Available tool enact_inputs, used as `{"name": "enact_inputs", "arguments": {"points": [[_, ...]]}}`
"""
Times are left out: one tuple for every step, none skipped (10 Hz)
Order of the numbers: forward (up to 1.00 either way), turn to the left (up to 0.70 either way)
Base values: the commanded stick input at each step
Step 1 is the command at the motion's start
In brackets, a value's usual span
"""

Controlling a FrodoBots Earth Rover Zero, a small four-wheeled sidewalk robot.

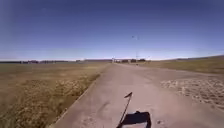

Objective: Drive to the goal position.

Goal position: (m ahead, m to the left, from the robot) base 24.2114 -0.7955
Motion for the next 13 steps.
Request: {"name": "enact_inputs", "arguments": {"points": [[1.00, 0.00], [1.00, 0.00], [1.00, 0.00], [1.00, 0.00], [1.00, 0.00], [1.00, 0.00], [1.00, 0.00], [1.00, 0.00], [1.00, 0.00], [1.00, 0.00], [1.00, 0.00], [1.00, 0.00], [1.00, 0.00]]}}
